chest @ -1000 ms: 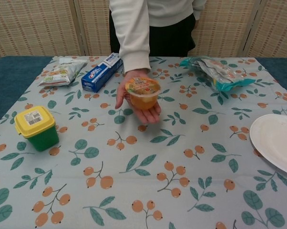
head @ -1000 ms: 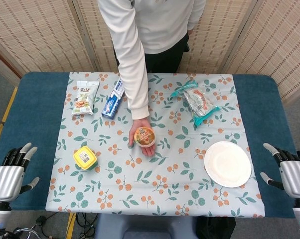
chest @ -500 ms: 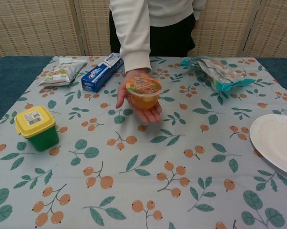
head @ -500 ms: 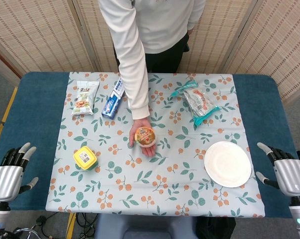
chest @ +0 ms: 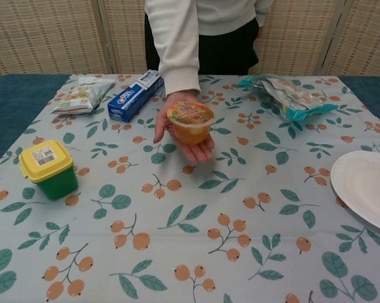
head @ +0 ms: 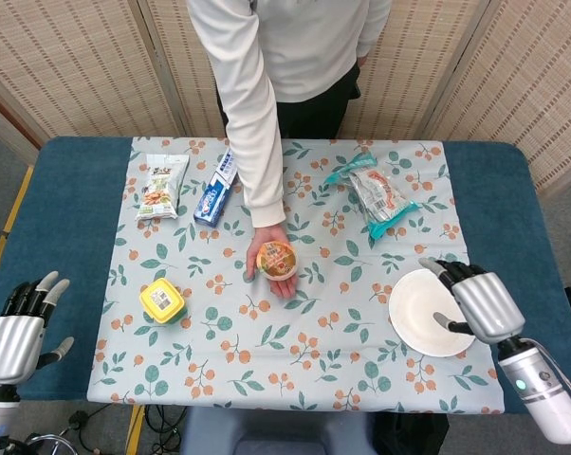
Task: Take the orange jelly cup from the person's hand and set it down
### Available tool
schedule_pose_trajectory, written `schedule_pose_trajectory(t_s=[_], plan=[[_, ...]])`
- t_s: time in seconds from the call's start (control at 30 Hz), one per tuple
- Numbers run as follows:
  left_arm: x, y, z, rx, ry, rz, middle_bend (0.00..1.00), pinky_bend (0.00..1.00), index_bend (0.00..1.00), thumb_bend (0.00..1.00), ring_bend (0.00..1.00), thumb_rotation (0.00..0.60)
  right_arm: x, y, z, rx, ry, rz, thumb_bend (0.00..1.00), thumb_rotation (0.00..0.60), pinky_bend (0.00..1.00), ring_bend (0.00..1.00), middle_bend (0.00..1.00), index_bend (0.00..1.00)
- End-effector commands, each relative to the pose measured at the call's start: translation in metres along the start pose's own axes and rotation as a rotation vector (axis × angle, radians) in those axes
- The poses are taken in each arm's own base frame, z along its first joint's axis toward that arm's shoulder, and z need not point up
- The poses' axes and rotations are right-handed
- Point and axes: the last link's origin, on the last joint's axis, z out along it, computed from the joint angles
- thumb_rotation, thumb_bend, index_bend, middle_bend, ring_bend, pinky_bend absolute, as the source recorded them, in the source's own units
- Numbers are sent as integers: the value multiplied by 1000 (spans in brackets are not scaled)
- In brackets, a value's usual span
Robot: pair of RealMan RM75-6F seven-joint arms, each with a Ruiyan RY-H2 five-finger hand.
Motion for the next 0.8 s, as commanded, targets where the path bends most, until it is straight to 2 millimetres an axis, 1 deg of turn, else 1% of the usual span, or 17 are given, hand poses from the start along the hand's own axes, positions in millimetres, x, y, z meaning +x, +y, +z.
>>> schedule_pose_trajectory(t_s=[0.03, 0.2, 0.33, 0.53, 0.63, 0.8], plan=[[0, -1, -1, 3, 1, 0, 31, 102, 111, 177, 112, 600, 1, -29, 37, 112, -53, -7, 183, 600, 385, 220, 209, 100], [1, -4, -4, 15, 2, 1, 31, 102, 111, 177, 112, 600, -3, -57, 72, 200, -79, -10, 184, 600, 381, 204, 196, 97], [2, -6, -6, 24, 5, 1, 31, 102, 111, 177, 112, 600, -6, -80, 97, 256, -107, -18, 184, 600, 338, 156, 162, 79], [0, -9, -9, 37, 3, -1, 31, 102, 111, 177, 112, 600, -10, -104, 123, 308, -142, -42, 183, 600, 248, 57, 83, 1], [0, -9, -10, 39, 2, -3, 31, 102, 111, 177, 112, 600, -12, -116, 135, 329, -135, -40, 184, 600, 235, 46, 76, 0], [0, -10, -10, 40, 2, -1, 31, 102, 111, 177, 112, 600, -17, -131, 154, 345, -118, -31, 183, 600, 235, 46, 79, 0]])
